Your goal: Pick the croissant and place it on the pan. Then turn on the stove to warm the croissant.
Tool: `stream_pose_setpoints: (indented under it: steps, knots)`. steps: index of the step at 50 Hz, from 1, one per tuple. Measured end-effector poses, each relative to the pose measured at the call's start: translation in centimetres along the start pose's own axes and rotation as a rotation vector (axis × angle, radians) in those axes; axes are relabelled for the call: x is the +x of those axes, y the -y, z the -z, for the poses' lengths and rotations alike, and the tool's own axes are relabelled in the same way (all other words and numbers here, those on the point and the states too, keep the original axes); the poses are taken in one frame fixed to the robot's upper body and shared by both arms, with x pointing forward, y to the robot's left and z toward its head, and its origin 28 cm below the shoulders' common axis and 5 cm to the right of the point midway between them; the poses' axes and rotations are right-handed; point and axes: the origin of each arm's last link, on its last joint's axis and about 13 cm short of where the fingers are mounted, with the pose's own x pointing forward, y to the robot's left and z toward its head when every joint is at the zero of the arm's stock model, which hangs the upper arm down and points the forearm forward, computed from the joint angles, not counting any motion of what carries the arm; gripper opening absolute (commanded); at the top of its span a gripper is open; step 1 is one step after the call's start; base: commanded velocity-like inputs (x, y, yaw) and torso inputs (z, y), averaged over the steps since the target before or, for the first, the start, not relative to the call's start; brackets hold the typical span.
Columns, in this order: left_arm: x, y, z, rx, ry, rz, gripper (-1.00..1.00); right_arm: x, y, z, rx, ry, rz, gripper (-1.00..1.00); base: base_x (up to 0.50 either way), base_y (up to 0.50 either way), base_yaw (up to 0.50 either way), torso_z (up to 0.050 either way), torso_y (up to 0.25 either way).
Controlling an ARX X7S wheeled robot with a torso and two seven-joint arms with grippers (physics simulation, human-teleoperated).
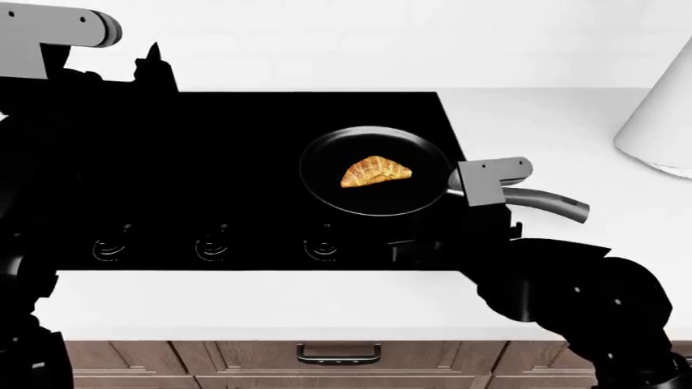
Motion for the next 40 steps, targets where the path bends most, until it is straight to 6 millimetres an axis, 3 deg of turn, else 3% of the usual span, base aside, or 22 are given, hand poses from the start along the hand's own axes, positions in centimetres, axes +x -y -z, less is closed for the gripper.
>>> stream_pose_setpoints:
  steps: [40]
  knots:
    - [0.1, 0.2, -0.1, 0.004, -0.006, 0.008, 1.0, 0.9, 4.2, -0.3, -0.079, -0.02, -0.222, -1.0, 0.0, 0.0, 0.0, 0.0, 0.0]
